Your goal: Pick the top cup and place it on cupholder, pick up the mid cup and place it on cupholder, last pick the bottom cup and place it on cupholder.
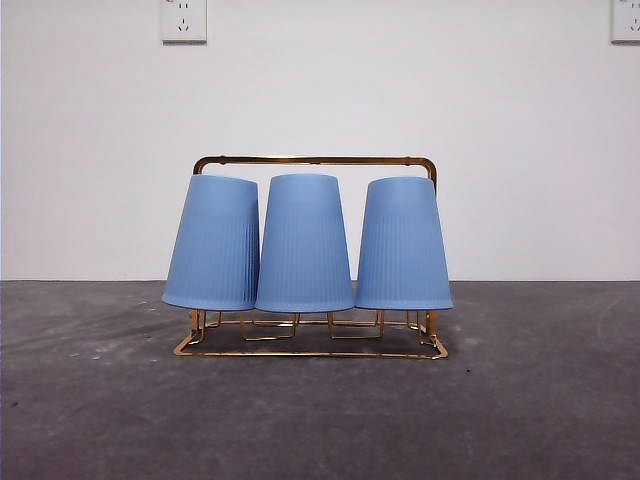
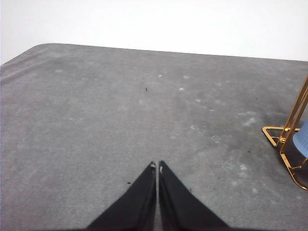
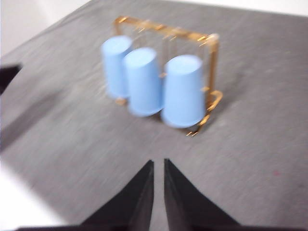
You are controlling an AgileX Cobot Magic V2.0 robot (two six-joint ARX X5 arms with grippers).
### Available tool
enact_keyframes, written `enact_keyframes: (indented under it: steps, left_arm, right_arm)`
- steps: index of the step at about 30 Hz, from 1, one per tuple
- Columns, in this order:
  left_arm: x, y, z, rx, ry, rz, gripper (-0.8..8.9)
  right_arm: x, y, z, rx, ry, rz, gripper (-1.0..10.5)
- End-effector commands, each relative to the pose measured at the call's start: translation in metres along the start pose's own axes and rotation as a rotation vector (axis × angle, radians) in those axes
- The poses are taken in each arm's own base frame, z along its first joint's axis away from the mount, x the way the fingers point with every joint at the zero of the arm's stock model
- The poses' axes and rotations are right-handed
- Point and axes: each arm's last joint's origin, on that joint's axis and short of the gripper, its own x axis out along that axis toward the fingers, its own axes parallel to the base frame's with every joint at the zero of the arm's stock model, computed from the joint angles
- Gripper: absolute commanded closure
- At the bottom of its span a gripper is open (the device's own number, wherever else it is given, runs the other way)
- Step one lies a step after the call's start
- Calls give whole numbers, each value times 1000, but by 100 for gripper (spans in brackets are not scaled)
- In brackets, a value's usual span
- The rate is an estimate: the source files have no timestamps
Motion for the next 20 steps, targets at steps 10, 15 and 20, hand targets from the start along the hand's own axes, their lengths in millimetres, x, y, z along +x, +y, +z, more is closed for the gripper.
enact_keyframes:
  steps: [10, 15, 20]
  left_arm:
    - [2, 1, -7, 7, 24, 8, 807]
    - [2, 1, -7, 7, 24, 8, 807]
    - [2, 1, -7, 7, 24, 7, 807]
  right_arm:
    - [73, -68, -74, 152, -439, -403, 916]
    - [88, -82, -111, 115, -406, -486, 916]
    - [100, -89, -132, 90, -346, -497, 916]
